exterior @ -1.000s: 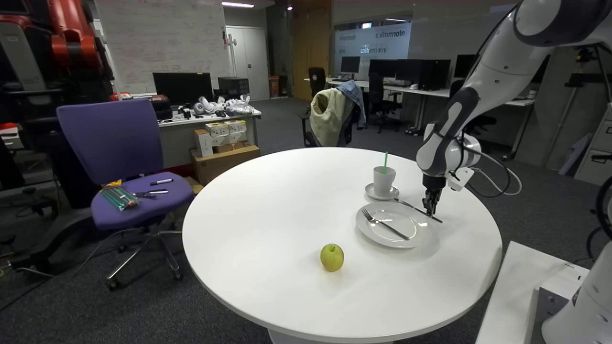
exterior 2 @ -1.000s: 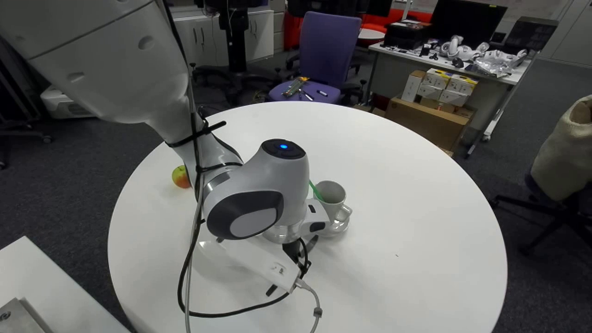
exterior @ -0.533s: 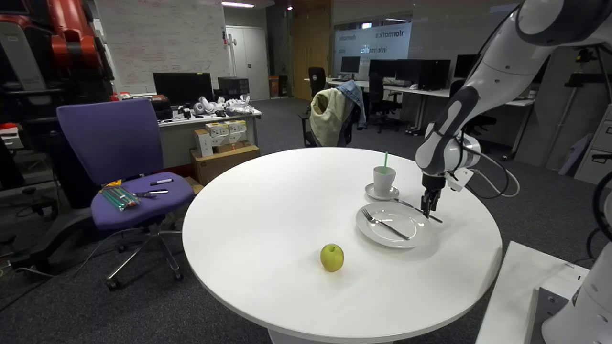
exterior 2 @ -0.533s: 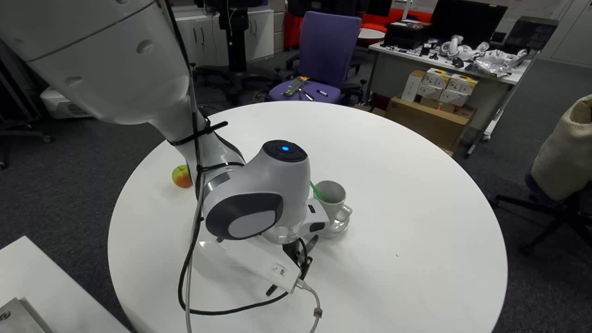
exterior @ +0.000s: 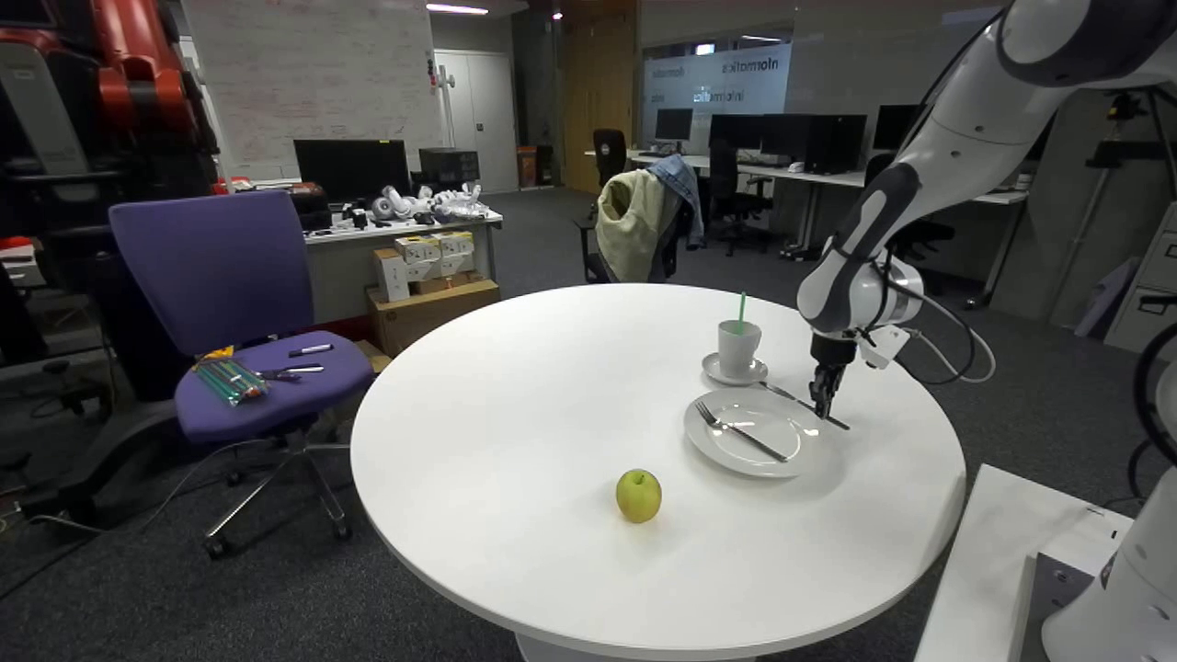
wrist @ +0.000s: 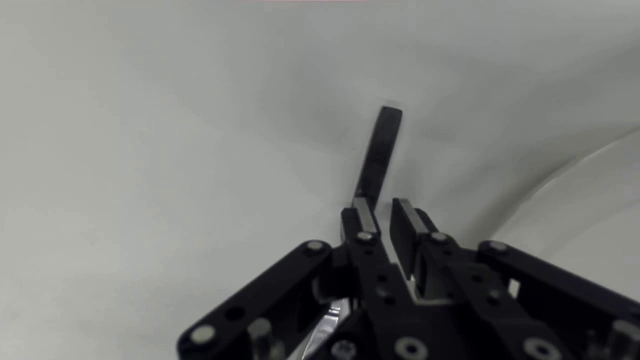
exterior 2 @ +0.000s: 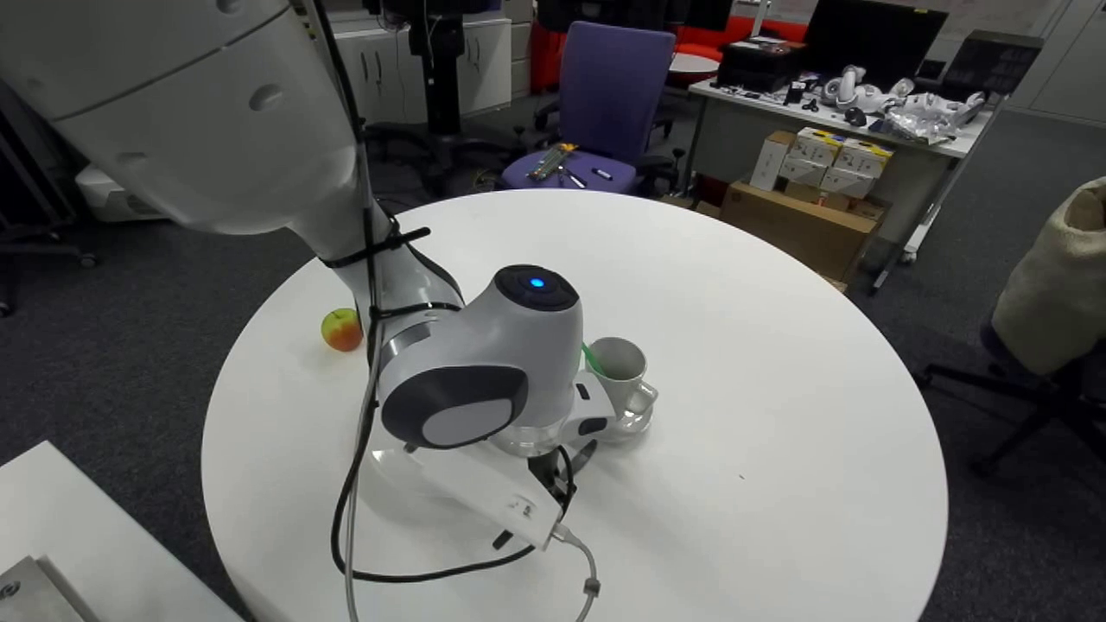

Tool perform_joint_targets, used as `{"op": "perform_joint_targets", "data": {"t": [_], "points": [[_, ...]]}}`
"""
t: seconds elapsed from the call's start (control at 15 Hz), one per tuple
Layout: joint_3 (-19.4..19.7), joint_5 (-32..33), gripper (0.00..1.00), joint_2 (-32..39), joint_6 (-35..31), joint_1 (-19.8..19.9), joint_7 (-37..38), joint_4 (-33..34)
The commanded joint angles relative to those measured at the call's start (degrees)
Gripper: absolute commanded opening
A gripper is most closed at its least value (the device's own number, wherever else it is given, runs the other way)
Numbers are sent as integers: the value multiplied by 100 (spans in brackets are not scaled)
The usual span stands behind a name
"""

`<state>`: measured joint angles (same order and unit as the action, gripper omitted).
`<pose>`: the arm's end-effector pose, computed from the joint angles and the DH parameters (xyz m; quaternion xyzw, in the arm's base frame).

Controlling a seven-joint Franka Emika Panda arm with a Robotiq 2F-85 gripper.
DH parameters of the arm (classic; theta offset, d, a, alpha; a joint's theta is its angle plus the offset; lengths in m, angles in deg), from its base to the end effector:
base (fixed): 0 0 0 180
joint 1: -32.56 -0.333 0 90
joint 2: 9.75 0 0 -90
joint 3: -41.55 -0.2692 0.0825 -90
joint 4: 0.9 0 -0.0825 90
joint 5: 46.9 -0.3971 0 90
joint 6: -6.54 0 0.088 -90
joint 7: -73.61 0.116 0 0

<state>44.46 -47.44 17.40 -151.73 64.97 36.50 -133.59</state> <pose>0.4022 -0.2894 0.0725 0.9998 0.0139 -0.0166 0.0001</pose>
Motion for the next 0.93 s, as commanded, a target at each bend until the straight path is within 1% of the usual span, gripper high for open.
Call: {"op": "perform_joint_targets", "data": {"t": [0.0, 0.07, 0.13, 0.2, 0.4, 0.47, 0.73, 0.8, 0.87], "points": [[-121, -179, 0, -135, 35, 150, -264, -51], [-120, -180, 0, -137, 44, 148, -266, -51], [-108, -168, 26, -141, 47, 135, -258, -57], [-86, -148, 27, -161, 41, 120, -244, -77], [-28, -136, 48, -199, -27, 97, -170, -122], [10, -143, 57, -205, -95, 77, -96, -141], [43, -352, 85, -179, -323, 112, 116, -152], [35, -393, 94, -172, -362, 132, 136, -147], [27, -435, 99, -158, -376, 148, 167, -130]]}}
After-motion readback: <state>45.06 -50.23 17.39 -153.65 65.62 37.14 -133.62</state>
